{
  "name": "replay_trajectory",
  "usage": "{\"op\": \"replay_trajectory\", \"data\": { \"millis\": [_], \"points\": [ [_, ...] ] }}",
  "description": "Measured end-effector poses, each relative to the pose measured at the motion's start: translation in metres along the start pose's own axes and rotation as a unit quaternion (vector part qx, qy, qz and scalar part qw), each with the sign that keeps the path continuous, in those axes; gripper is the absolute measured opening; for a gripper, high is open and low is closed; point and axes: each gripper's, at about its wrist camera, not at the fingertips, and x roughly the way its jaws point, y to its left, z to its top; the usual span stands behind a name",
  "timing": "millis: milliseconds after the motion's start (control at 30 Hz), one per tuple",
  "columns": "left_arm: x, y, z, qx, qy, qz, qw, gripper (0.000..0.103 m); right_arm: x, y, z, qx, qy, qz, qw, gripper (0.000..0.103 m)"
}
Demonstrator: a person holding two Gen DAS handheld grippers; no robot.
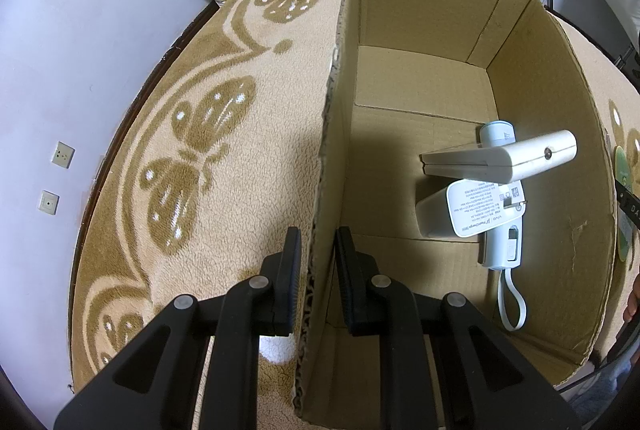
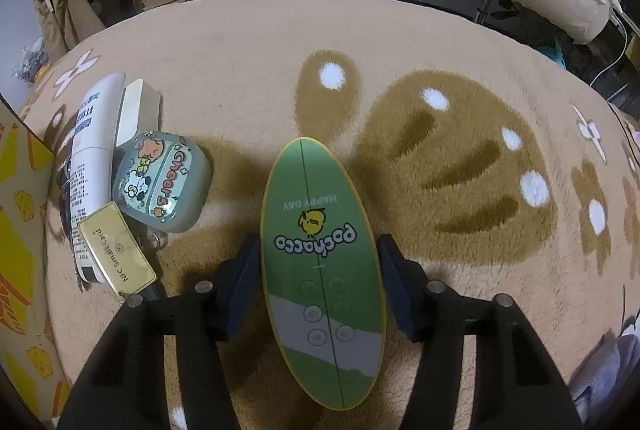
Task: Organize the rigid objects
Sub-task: 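Move the right tool back and grasp the green Pochacco board, then carry the green board into the box with the right tool and release it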
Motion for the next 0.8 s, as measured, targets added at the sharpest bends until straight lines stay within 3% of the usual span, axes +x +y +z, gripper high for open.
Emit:
{"op": "replay_trajectory", "data": {
  "millis": [400,800],
  "points": [
    [-0.001,0.000,-0.001,0.001,0.000,0.002,1.0000,0.017,-0.042,0.027,0.014,-0.021,-0.050,0.063,0.997,0.062],
    [-0.002,-0.003,-0.002,0.006,-0.001,0.008,0.9999,0.017,-0.098,0.096,0.024,-0.077,-0.108,0.162,0.978,0.062]
  ]
}}
